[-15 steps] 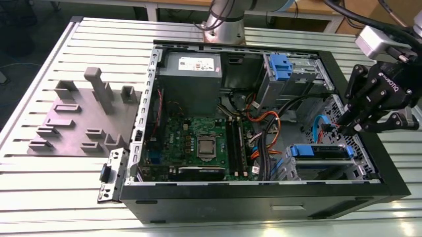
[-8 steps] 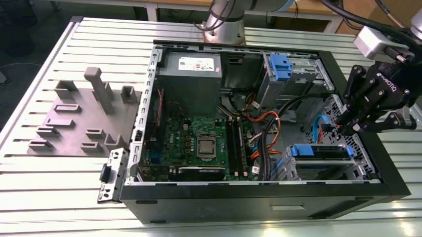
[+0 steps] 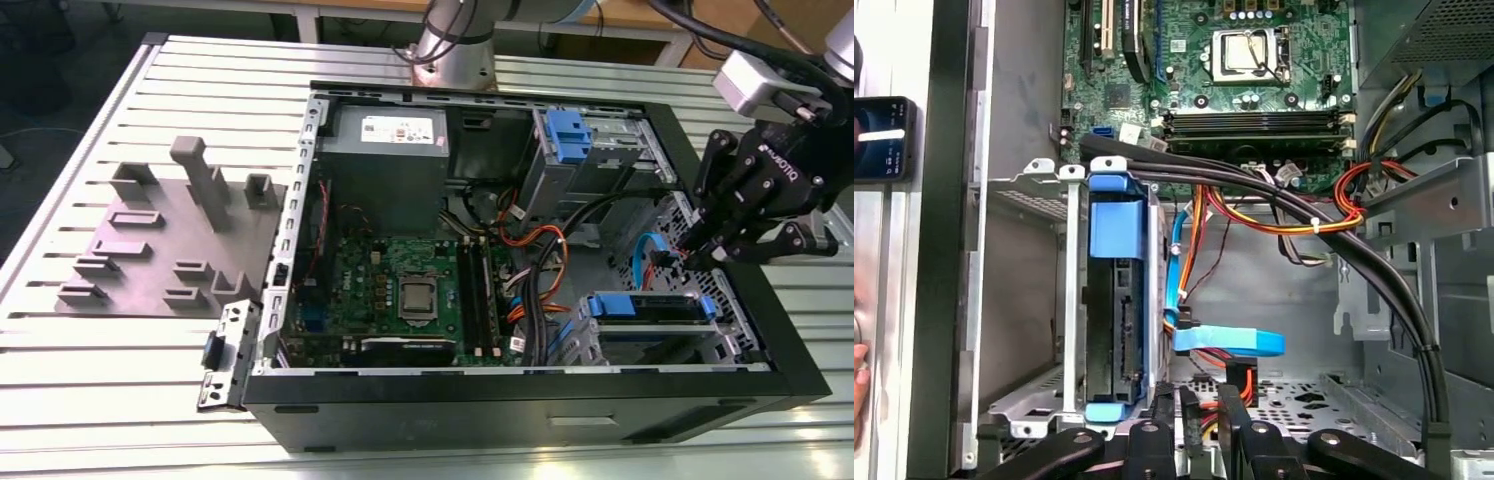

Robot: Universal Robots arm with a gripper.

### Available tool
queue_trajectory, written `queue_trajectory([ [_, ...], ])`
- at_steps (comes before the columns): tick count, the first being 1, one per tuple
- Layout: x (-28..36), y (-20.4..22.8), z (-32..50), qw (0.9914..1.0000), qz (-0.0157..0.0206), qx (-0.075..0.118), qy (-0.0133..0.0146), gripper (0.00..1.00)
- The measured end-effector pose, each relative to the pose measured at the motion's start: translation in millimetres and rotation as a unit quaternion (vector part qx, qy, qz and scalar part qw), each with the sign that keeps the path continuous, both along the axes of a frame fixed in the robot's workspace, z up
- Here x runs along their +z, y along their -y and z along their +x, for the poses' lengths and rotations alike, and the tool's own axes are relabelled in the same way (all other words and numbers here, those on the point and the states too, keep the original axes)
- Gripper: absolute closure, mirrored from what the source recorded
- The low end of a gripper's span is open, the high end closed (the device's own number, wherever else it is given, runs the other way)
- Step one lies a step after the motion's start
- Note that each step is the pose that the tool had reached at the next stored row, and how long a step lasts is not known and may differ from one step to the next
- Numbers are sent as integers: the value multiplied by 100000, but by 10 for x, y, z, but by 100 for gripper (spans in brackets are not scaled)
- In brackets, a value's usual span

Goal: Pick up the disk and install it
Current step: 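Insert the first disk wire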

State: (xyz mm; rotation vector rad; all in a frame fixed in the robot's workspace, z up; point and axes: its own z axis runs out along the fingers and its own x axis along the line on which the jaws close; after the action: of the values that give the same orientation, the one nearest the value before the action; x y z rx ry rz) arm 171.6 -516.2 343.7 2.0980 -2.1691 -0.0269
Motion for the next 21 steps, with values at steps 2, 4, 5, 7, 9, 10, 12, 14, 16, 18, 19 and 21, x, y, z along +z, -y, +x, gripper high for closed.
queue_trajectory([
  [2, -6, -8, 11, 100000, -130, 6, -184, 69],
  [4, -12, -19, 24, 99999, -219, 11, -447, 69],
  [5, -15, -24, 30, 99998, -271, 12, -564, 69],
  [7, -20, -31, 44, 99996, -420, 15, -746, 69],
  [9, -25, -32, 51, 99995, -706, 9, -766, 69],
  [10, -26, -32, 51, 99993, -861, 4, -769, 69],
  [12, -26, -32, 52, 99986, -1479, 3, -771, 70],
  [14, -27, -32, 52, 99981, -1767, 0, -768, 83],
  [16, -26, -31, 53, 99980, -1867, 1, -767, 84],
  [18, -27, -32, 53, 99978, -1940, 1, -769, 84],
  [19, -25, -32, 52, 99977, -2004, 0, -769, 84],
  [21, -16, -33, 45, 99976, -2042, 4, -765, 84],
])
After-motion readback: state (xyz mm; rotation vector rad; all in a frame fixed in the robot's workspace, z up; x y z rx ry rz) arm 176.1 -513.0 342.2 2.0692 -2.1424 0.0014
